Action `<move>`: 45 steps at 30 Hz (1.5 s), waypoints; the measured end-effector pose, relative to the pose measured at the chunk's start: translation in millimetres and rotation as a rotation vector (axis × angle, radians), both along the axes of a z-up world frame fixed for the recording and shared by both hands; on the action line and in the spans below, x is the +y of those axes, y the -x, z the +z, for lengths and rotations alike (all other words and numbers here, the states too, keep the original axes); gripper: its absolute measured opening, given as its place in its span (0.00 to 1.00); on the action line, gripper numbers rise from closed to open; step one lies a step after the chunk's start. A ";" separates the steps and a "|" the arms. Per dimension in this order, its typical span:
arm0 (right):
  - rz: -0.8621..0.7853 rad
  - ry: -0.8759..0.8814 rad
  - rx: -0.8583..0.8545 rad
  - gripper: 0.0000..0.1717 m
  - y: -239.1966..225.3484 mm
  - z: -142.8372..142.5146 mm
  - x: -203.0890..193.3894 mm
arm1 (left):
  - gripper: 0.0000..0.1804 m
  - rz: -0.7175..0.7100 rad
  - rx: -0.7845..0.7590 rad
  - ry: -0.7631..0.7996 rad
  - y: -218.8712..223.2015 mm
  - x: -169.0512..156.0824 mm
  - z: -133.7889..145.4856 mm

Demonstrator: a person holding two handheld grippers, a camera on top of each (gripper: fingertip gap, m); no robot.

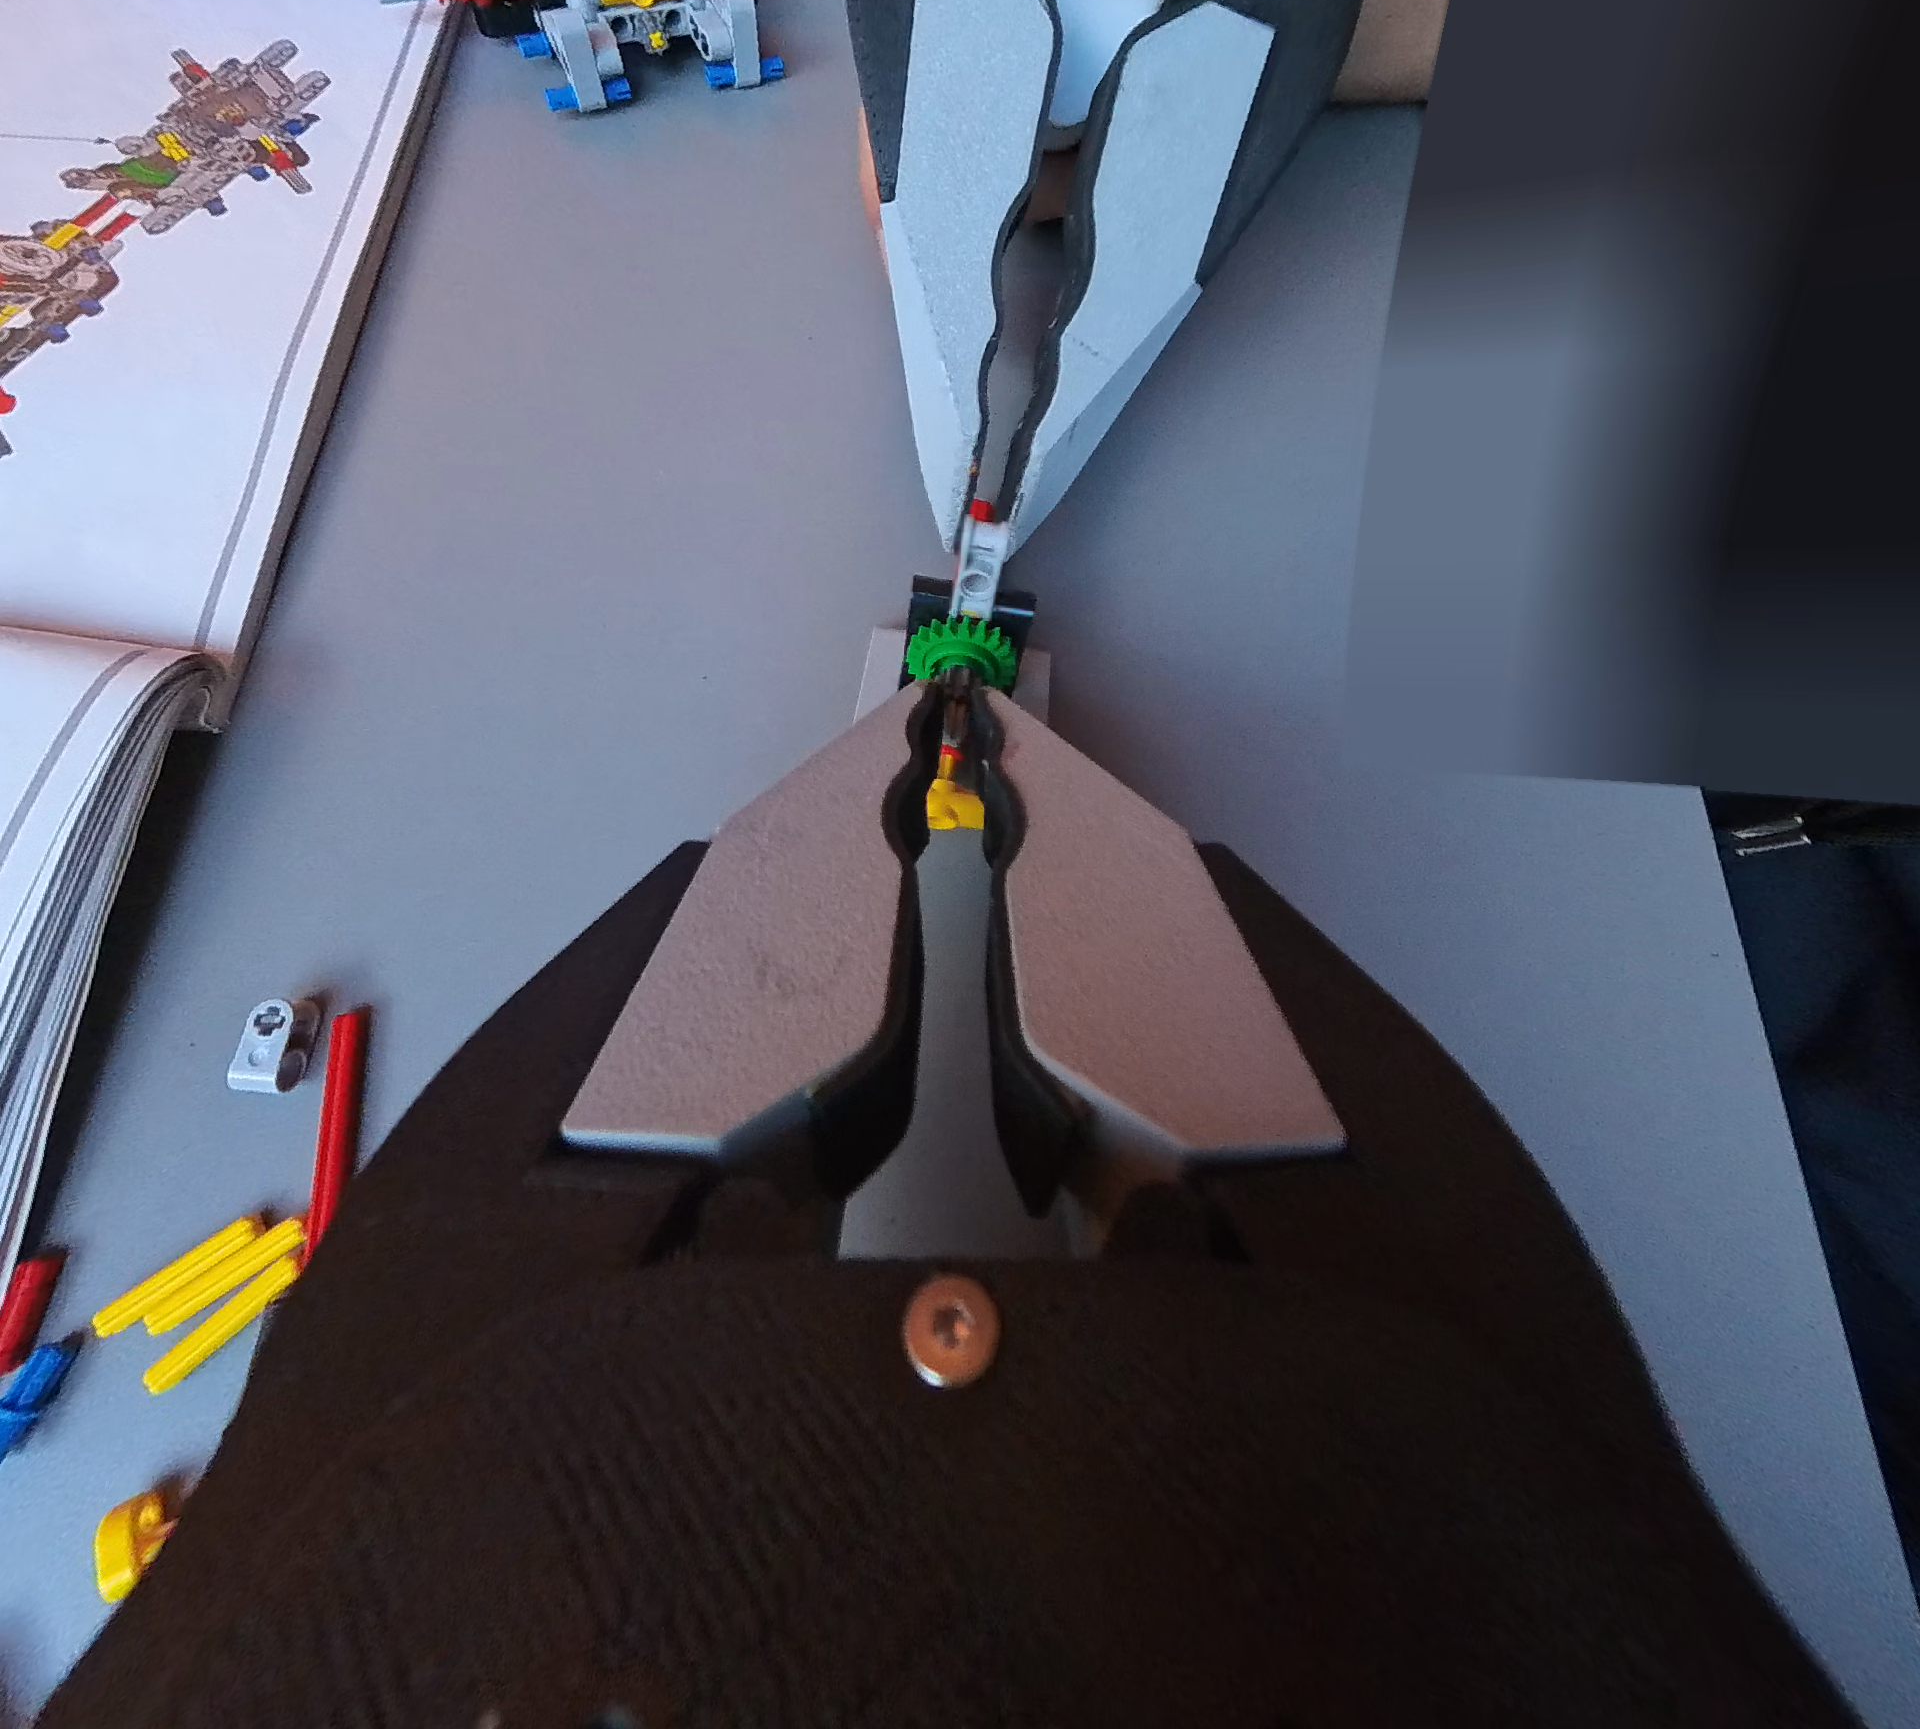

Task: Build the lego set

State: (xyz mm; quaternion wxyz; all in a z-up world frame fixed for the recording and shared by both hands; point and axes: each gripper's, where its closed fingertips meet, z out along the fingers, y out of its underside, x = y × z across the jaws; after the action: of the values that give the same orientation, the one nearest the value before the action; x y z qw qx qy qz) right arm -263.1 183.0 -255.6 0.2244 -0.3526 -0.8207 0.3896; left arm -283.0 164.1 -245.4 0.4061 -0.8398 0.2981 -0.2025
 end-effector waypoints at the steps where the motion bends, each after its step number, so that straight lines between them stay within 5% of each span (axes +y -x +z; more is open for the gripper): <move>1: 0.004 0.007 -0.006 0.01 -0.4 0.0 -0.7 | 0.00 -0.003 -0.005 0.004 -0.4 -0.6 -0.1; 32: 0.043 0.027 -0.086 0.00 -3.0 -6.2 -15.9 | 0.01 -0.053 0.037 0.009 -4.4 -8.7 -2.4; 36: 0.113 0.269 -0.035 0.00 -2.2 26.7 -40.1 | 0.01 -0.099 0.068 0.018 -18.5 -10.1 -12.0; 38: 0.072 0.186 -0.024 0.00 3.6 18.2 -29.0 | 0.01 -0.029 0.178 -0.012 -5.1 -1.5 -14.1; 45: 0.026 0.186 0.027 0.04 4.9 22.1 -9.3 | 0.01 -0.070 0.087 0.010 -15.2 -5.0 -12.3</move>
State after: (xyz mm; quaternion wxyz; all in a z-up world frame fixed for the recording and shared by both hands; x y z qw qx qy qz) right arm -268.0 173.7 -233.5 0.1966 -0.3559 -0.7824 0.4718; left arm -267.8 159.1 -257.7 0.3813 -0.8389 0.3436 -0.1813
